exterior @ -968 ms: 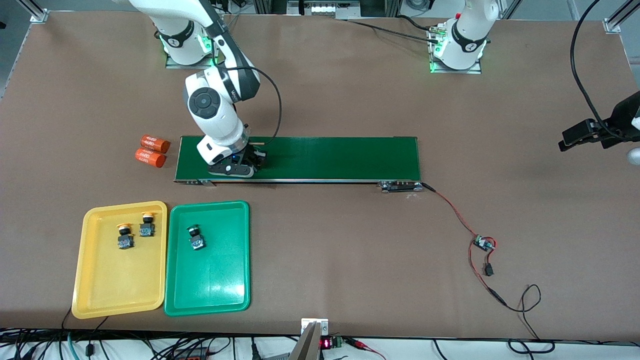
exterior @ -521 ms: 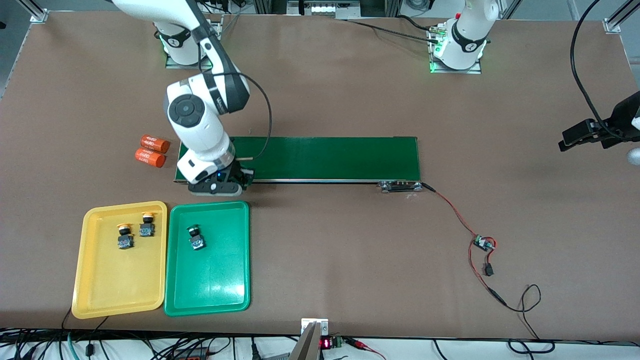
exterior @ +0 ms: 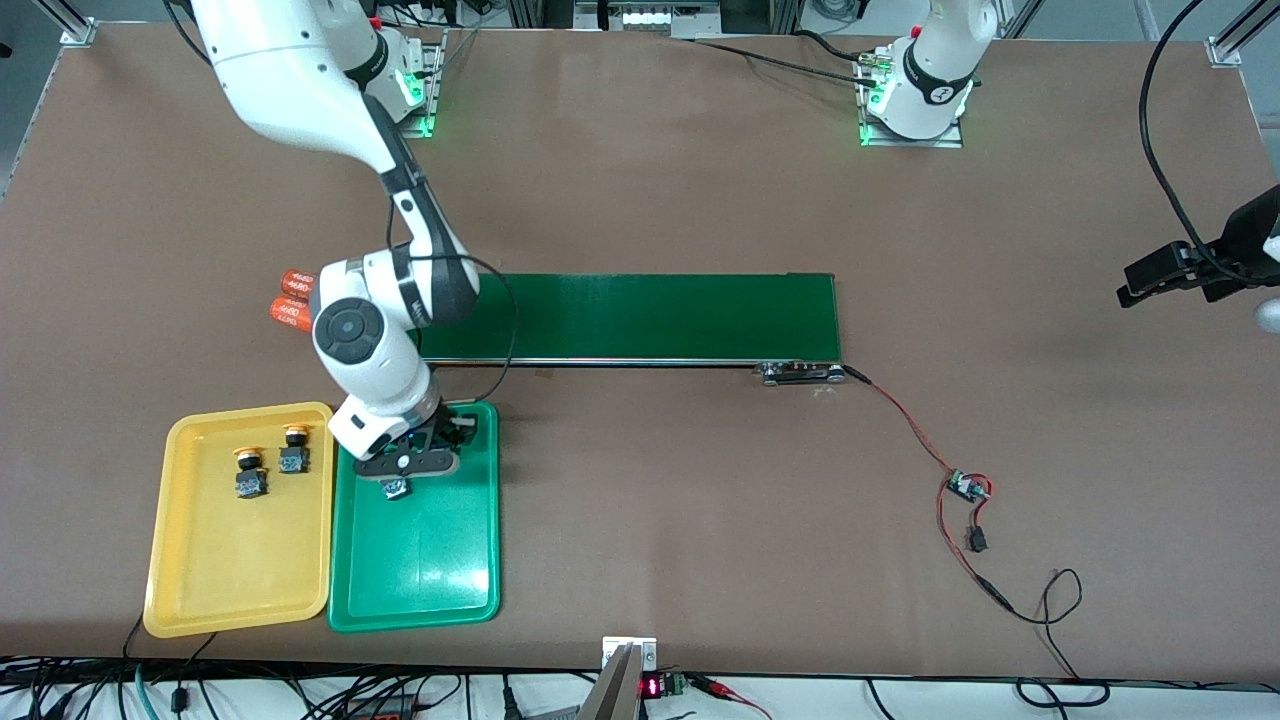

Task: Sort buttons by color to trays
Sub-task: 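Lower the button into the green tray and open the right gripper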

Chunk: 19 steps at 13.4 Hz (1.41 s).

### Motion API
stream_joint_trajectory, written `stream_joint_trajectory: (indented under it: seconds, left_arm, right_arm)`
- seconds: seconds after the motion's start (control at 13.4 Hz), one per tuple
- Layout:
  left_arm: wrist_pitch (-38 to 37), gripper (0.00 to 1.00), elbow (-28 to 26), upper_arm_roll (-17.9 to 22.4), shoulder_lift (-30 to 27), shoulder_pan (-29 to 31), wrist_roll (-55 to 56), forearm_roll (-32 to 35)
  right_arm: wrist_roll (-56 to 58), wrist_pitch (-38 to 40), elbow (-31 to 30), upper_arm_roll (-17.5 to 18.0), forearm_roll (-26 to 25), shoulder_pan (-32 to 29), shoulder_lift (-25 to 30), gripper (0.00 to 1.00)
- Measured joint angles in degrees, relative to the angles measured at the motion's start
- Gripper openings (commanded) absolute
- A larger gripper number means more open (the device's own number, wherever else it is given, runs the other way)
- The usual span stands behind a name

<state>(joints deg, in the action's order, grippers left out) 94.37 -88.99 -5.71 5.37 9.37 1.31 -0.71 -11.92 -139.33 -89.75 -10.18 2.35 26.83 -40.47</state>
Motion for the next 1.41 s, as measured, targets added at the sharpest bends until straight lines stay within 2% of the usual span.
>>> stream_joint_trajectory:
  seconds: [0.52, 0.6, 0.67, 0.74, 0.82, 0.89, 1.41]
  left_arm:
    - [0.1, 1.00, 0.0, -0.1, 0.2, 0.0, 0.0, 0.0]
    - [0.1, 1.00, 0.0, -0.1, 0.2, 0.0, 0.0, 0.0]
    - [0.1, 1.00, 0.0, -0.1, 0.2, 0.0, 0.0, 0.0]
    - [0.1, 1.00, 0.0, -0.1, 0.2, 0.0, 0.0, 0.0]
    - [0.1, 1.00, 0.0, -0.1, 0.2, 0.0, 0.0, 0.0]
    - [0.1, 1.00, 0.0, -0.1, 0.2, 0.0, 0.0, 0.0]
    - [0.1, 1.00, 0.0, -0.2, 0.2, 0.0, 0.0, 0.0]
  right_arm:
    - [2.6, -3.6, 0.8, 0.2, 0.0, -1.7, -3.5, 0.16]
    - [2.6, -3.7, 0.8, 0.2, 0.0, -1.7, -3.7, 0.27]
    - [2.6, -3.9, 0.8, 0.2, 0.0, -1.7, -3.9, 0.49]
    - [2.6, -4.1, 0.8, 0.2, 0.0, -1.7, -4.1, 0.77]
    - [2.6, -4.1, 0.8, 0.2, 0.0, -1.7, -4.2, 0.84]
    - [2.6, -4.1, 0.8, 0.2, 0.0, -1.7, -4.3, 0.99]
    - [2.7, -4.2, 1.9, 0.2, 0.0, -1.8, -4.9, 1.00]
